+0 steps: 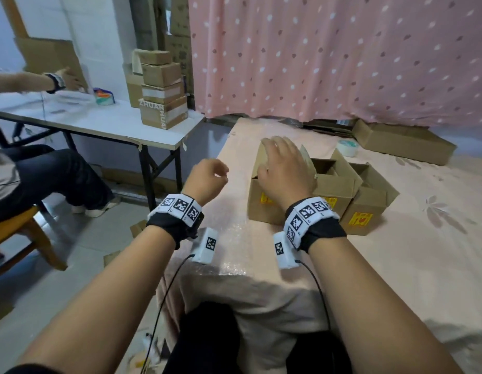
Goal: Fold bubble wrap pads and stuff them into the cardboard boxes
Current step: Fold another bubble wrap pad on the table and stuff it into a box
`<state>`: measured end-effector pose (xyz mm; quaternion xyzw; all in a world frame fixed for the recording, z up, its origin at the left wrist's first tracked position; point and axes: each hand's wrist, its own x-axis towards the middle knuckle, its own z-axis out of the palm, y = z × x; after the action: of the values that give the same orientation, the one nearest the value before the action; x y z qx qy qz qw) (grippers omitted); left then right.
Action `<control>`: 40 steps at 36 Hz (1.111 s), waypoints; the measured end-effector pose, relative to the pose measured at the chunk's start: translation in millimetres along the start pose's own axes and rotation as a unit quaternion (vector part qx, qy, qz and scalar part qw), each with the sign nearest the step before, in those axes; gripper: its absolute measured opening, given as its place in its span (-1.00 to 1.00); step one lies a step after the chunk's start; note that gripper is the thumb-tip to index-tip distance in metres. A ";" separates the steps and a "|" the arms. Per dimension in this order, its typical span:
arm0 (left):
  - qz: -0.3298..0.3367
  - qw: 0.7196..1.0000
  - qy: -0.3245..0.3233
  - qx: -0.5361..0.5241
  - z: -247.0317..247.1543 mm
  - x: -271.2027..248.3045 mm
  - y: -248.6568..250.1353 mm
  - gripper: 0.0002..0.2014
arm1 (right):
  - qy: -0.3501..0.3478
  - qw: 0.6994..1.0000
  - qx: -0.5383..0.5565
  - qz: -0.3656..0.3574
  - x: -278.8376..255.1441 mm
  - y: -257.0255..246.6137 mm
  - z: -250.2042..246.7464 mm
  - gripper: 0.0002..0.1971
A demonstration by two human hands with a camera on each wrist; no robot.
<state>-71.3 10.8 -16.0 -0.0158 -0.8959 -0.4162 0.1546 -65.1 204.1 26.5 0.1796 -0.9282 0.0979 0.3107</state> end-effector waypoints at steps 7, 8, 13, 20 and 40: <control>-0.067 0.951 -0.236 0.185 1.5 -34.8 -22.6 -0.68 | -0.195 0.976 0.100 0.000 -23.3 -60.9 2.9 -0.82; -0.068 0.947 -0.246 0.197 7.3 -38.8 -27.3 -0.68 | -0.267 0.958 0.099 0.015 -27.9 -66.1 6.9 -0.85; -0.041 0.962 -0.187 0.196 21.6 -52.3 -45.3 -0.72 | -0.423 0.905 0.001 0.047 -56.5 -73.7 30.9 -0.94; 0.044 0.975 -0.097 0.194 33.5 -72.9 -54.5 -0.84 | -0.378 0.924 0.012 0.063 -63.8 -68.5 51.0 -0.87; 0.065 0.956 -0.085 0.273 41.3 -86.4 -34.6 -0.78 | -0.319 0.947 -0.002 0.044 -86.4 -67.3 58.0 -0.86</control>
<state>-5.4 28.0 -91.7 -0.0667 -0.9823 -0.1417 0.1031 -5.8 149.0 -67.3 0.1595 -0.9860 0.0474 -0.0059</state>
